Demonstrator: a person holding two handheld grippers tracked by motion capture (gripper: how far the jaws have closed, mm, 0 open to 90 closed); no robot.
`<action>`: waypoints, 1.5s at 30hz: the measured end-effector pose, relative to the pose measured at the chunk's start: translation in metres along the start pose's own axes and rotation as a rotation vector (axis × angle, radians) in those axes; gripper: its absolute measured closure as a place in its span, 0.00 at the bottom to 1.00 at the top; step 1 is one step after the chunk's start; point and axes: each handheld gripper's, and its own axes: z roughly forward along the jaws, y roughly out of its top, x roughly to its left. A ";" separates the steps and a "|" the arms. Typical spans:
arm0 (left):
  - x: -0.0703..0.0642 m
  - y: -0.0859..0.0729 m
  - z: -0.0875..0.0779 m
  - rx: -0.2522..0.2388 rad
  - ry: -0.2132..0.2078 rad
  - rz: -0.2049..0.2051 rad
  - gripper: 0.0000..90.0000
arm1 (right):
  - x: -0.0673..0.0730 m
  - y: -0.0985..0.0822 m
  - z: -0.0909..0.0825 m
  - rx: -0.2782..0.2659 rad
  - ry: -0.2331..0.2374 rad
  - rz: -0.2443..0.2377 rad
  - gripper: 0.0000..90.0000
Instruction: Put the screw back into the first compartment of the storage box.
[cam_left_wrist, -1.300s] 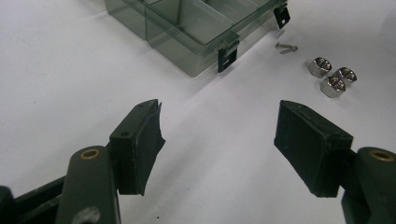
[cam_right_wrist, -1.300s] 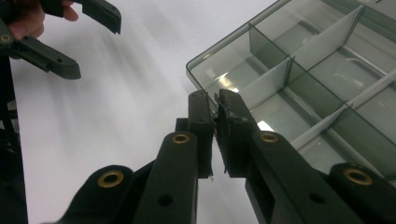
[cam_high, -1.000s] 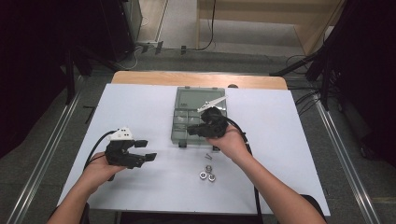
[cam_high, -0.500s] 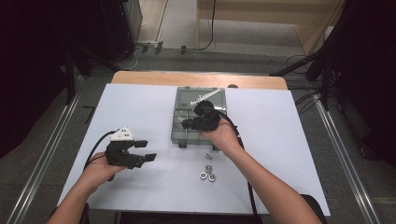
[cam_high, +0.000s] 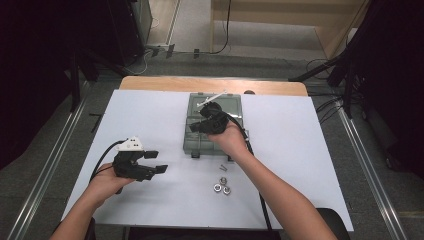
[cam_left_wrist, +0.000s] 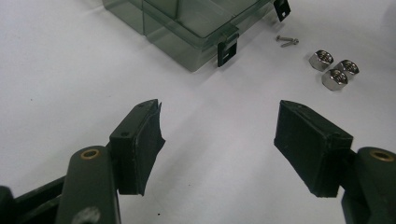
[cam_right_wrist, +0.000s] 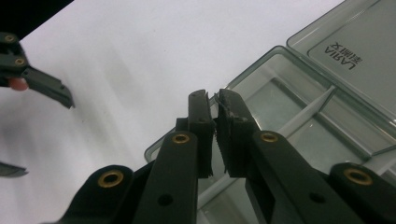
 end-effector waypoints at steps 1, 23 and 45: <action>0.000 0.000 0.000 0.000 0.000 0.001 0.35 | 0.000 0.001 0.001 -0.004 -0.003 0.003 0.94; 0.000 0.000 -0.002 -0.005 0.004 0.013 0.35 | -0.012 0.008 0.032 -0.007 -0.069 0.039 0.89; 0.004 0.000 -0.007 -0.037 0.001 -0.021 0.35 | 0.008 -0.009 -0.009 -0.072 0.044 -0.048 0.44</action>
